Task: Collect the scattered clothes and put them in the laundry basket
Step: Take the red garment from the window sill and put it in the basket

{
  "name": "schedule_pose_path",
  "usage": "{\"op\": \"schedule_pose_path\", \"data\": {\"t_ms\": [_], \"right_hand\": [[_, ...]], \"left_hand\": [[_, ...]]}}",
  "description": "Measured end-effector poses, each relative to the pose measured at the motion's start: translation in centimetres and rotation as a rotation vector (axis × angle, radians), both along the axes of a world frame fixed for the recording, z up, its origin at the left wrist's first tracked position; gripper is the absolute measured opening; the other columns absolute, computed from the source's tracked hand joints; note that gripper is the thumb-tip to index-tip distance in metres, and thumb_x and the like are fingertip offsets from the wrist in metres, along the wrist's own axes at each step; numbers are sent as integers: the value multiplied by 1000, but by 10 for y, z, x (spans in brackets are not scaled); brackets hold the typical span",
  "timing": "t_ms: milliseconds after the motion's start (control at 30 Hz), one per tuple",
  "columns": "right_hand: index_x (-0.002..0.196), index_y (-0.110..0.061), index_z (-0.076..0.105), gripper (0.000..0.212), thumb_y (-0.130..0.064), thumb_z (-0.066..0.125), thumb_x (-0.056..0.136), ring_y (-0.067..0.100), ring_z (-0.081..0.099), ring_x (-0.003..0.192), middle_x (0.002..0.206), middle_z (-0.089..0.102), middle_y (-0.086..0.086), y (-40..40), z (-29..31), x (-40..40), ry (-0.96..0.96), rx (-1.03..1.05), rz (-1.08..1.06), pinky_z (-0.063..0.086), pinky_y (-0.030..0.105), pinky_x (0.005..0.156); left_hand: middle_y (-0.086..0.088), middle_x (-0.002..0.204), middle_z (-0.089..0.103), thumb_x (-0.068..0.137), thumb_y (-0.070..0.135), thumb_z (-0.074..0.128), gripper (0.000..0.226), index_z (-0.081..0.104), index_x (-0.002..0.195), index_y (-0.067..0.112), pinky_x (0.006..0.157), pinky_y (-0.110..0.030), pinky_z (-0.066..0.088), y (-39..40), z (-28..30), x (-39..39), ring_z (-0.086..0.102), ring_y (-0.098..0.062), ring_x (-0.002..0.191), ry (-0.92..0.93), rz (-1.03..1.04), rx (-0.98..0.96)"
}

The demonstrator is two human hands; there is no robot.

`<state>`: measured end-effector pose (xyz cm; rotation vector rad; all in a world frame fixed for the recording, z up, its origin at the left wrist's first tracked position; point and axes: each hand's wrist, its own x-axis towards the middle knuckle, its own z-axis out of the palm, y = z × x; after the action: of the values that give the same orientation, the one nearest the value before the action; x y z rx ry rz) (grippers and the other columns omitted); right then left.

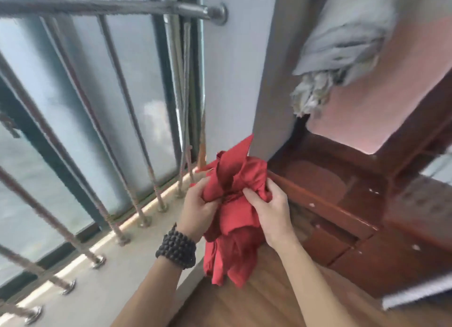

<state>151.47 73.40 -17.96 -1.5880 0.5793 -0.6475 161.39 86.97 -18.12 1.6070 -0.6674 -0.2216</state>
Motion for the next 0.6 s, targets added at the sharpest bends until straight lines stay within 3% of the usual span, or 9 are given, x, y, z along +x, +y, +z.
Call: {"op": "schedule_pose_path", "data": {"t_ms": [100, 200, 300, 433, 600], "right_hand": [[103, -25, 76, 17, -21, 79, 87, 23, 74, 99, 98, 81, -2, -85, 1, -49, 11, -18, -187, 56, 51, 100], [113, -19, 70, 32, -33, 77, 85, 23, 72, 103, 106, 77, -1, -169, -4, -97, 65, -111, -364, 55, 46, 99], [100, -12, 61, 18, -16, 76, 90, 26, 65, 96, 99, 70, 4, -244, -8, -146, 120, -251, -499, 45, 32, 87], [93, -11, 62, 14, -11, 75, 90, 23, 58, 89, 92, 62, 4, -338, -20, -226, 214, -348, -647, 35, 23, 79], [86, -17, 61, 14, -11, 73, 90, 24, 60, 88, 90, 63, 5, -418, -37, -321, 266, -274, -840, 43, 32, 83]], "left_hand": [[1, 113, 74, 78, -1, 62, 34, 73, 108, 13, 100, -34, 52, -106, 8, -33, 68, -13, 108, -191, -63, 44], [-1, 109, 72, 74, -2, 59, 35, 75, 101, 12, 95, -11, 44, -211, 10, -77, 66, -16, 103, -335, -115, 114], [-5, 108, 71, 70, -3, 57, 38, 75, 102, 9, 89, 4, 31, -305, 7, -121, 65, -19, 102, -401, -188, 164], [4, 94, 61, 72, -11, 62, 35, 74, 98, 8, 80, 3, 32, -420, -2, -190, 61, -17, 88, -408, -344, 178], [-8, 103, 68, 73, -12, 64, 38, 73, 104, 6, 84, 1, 33, -532, -20, -274, 65, -25, 97, -450, -604, 176]]}}
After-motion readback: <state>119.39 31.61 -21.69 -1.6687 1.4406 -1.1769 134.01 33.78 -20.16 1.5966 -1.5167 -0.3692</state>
